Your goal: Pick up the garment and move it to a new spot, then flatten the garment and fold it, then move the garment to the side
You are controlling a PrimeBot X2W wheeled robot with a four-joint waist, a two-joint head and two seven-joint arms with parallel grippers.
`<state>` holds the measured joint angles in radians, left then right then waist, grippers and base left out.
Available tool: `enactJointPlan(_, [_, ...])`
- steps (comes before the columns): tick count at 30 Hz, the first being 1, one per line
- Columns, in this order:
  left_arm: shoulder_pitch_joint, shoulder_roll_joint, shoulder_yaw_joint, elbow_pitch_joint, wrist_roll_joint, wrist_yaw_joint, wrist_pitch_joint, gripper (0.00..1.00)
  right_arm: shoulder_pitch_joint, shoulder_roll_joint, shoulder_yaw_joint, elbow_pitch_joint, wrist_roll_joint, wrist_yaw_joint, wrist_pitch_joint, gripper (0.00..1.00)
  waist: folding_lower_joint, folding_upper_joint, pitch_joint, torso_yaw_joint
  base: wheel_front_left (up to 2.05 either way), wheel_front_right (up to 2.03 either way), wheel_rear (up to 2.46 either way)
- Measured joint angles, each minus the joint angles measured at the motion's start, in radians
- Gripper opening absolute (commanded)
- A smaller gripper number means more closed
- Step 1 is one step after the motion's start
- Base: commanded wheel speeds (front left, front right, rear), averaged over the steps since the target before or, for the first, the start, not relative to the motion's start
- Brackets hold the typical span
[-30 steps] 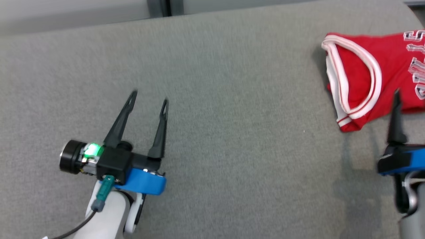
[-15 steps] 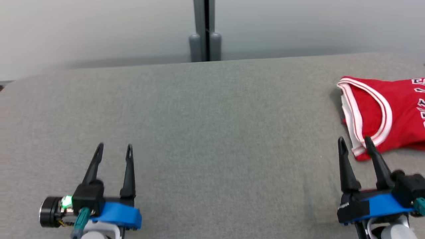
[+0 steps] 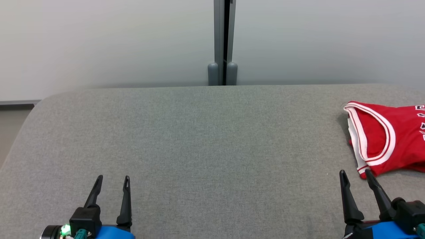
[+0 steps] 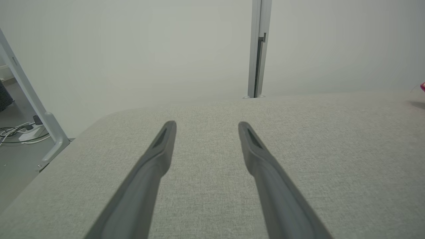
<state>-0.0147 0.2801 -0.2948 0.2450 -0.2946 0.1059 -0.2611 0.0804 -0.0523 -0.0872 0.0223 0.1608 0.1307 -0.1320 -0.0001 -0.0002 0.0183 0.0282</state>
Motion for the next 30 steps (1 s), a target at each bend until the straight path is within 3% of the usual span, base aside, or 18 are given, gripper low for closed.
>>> enactJointPlan(30, [0.031, 0.008, -0.030, 0.029, -0.014, 0.000, 0.000, 1.00, 0.080, 0.001, 0.013, -0.087, 0.010, 0.000, 0.057, 1.00, 0.0001, 0.0003, -0.031, -0.025, 0.00, 0.00, 0.00])
